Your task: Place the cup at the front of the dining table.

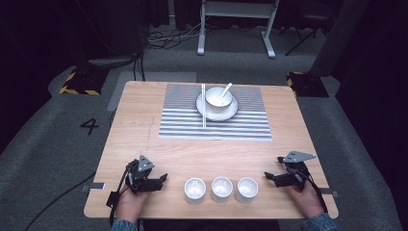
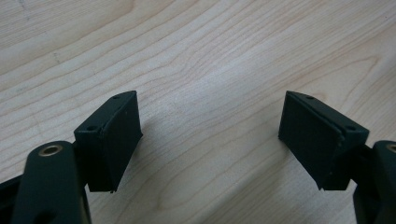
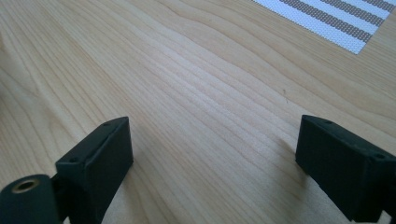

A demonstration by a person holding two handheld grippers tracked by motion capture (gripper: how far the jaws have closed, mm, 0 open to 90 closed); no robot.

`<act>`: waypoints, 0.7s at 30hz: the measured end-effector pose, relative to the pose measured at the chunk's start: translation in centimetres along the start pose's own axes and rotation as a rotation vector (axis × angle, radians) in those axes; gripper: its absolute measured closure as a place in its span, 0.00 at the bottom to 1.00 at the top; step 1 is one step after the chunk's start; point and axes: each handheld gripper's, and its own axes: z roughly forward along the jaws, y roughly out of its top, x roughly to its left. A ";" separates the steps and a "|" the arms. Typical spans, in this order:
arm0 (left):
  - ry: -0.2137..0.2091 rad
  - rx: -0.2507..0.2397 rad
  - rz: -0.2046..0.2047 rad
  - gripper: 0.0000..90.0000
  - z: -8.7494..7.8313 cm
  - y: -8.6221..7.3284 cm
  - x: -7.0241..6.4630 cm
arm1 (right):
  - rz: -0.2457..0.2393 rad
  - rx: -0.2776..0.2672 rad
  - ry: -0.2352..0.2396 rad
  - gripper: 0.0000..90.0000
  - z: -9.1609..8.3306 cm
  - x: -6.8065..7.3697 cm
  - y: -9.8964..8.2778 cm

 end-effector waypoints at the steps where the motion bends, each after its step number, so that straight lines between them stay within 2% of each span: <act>1: 0.000 0.000 0.001 0.24 0.0 0.0 0.0 | 0.000 0.000 0.000 0.12 0.0 0.0 0.0; 5: 0.008 0.012 -0.018 0.27 -0.1 0.3 0.0 | 0.000 0.000 0.000 0.12 0.0 0.0 0.0; 8: 0.002 -0.029 -0.057 0.23 -0.8 0.5 0.1 | 0.000 0.000 0.000 0.12 0.0 0.0 0.0; 10: 0.000 -0.046 -0.056 0.23 -1.2 0.6 0.1 | 0.000 0.000 0.000 0.12 0.0 0.0 0.0; 11: -0.010 -0.092 -0.047 0.23 -1.9 0.7 0.0 | 0.000 0.000 0.000 0.12 0.0 0.0 0.0; 13: -0.033 -0.144 -0.047 0.23 -2.7 0.9 -0.2 | 0.000 0.000 0.000 0.12 0.0 0.0 0.0; 18: -0.074 -0.237 -0.028 0.23 -4.2 1.0 -0.8 | 0.000 0.000 0.000 0.12 0.0 0.0 0.0; 20: -0.078 -0.250 -0.028 0.21 -4.4 1.0 -0.9 | 0.000 0.000 0.000 0.12 0.0 0.0 0.0; 21: -0.086 -0.293 -0.027 0.21 -4.9 1.0 -1.0 | 0.000 0.000 0.000 0.12 0.0 0.0 0.0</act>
